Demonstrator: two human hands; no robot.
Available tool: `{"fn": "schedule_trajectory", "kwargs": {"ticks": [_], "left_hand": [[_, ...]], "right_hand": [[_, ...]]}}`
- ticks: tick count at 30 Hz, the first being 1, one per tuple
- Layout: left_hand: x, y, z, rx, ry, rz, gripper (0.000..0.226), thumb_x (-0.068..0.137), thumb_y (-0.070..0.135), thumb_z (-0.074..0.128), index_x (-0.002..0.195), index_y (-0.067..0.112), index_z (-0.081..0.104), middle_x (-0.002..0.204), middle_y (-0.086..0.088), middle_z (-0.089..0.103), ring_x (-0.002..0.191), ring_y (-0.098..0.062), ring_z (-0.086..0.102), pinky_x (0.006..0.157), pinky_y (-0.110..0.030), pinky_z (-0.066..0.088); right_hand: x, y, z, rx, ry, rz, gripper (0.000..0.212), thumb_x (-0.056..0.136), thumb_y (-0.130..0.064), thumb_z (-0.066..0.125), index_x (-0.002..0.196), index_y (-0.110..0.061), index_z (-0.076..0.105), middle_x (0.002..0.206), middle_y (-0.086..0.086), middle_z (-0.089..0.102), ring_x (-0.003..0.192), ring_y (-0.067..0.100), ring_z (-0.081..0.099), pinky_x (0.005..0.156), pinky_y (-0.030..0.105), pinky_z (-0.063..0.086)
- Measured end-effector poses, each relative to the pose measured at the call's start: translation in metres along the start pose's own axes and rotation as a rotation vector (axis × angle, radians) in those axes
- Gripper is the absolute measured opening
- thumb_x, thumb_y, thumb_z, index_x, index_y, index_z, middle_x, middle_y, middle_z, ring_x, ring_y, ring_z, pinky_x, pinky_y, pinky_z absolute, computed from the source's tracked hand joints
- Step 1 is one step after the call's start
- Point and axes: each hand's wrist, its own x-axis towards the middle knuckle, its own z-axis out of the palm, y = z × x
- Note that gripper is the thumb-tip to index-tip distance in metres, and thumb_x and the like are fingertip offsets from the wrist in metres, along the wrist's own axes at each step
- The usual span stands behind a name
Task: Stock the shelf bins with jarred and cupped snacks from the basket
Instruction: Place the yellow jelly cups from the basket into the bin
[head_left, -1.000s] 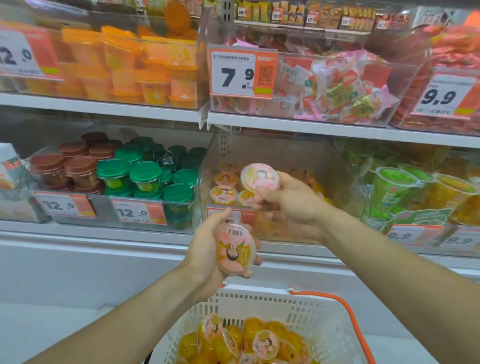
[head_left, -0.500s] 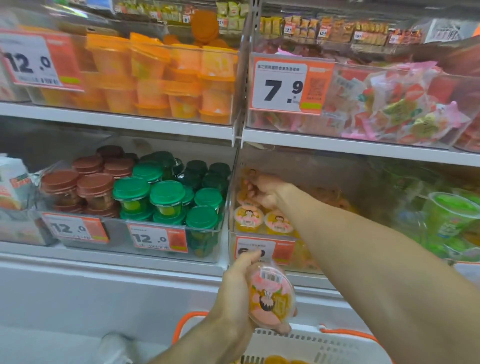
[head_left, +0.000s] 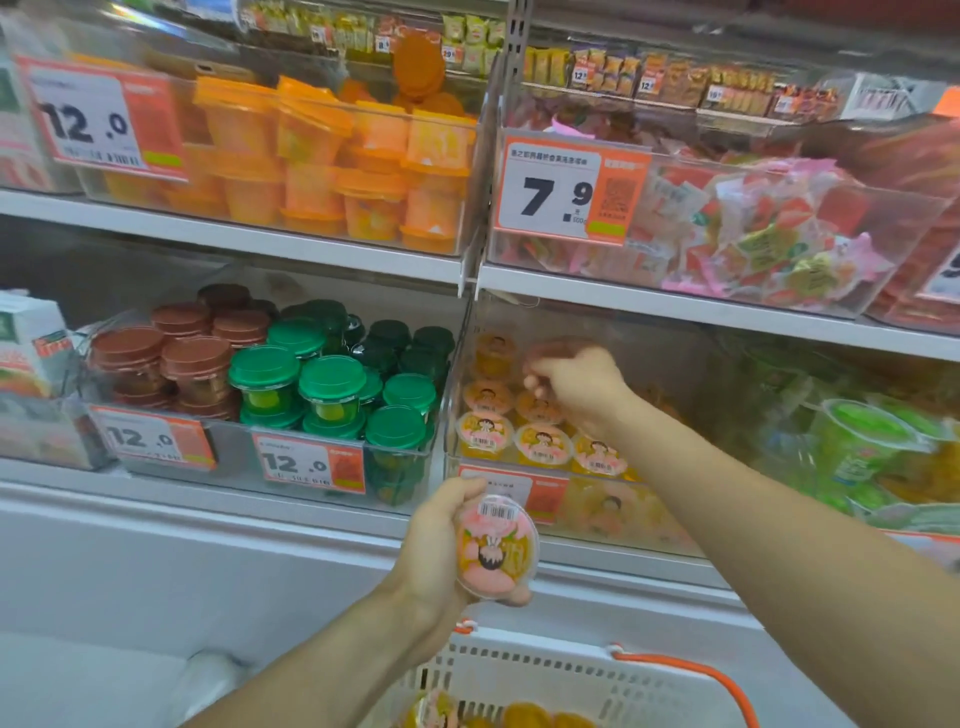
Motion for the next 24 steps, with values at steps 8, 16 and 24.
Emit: {"fn": "schedule_trajectory", "kwargs": {"ticks": [8, 16, 24], "left_hand": [[-0.002, -0.006, 0.010, 0.328, 0.066, 0.200, 0.048, 0.086, 0.049, 0.072, 0.105, 0.008, 0.055, 0.094, -0.026, 0.065, 0.078, -0.053, 0.065, 0.043, -0.028, 0.046], [-0.009, -0.006, 0.014, 0.313, 0.150, 0.370, 0.075, 0.056, 0.054, 0.092, 0.107, 0.007, 0.063, 0.090, -0.008, 0.075, 0.081, -0.018, 0.071, 0.074, -0.035, 0.058], [-0.018, 0.004, 0.014, 0.525, 0.178, 0.545, 0.027, 0.085, 0.041, 0.070, 0.090, 0.015, 0.076, 0.071, 0.004, 0.071, 0.063, -0.003, 0.059, 0.060, -0.015, 0.047]], "right_hand": [[-0.137, -0.009, -0.043, -0.361, -0.509, -0.224, 0.021, 0.083, -0.024, 0.077, 0.103, -0.017, 0.071, 0.086, 0.008, 0.072, 0.070, 0.019, 0.066, 0.064, 0.031, 0.057], [-0.161, 0.006, -0.040, -0.185, -0.300, -0.023, 0.024, 0.081, 0.002, 0.077, 0.094, -0.004, 0.058, 0.067, 0.014, 0.068, 0.061, 0.027, 0.066, 0.060, 0.038, 0.059], [-0.168, -0.007, -0.030, -0.208, -0.346, 0.058, 0.028, 0.083, -0.006, 0.077, 0.095, -0.002, 0.052, 0.072, 0.023, 0.071, 0.063, 0.030, 0.072, 0.063, 0.039, 0.061]]}}
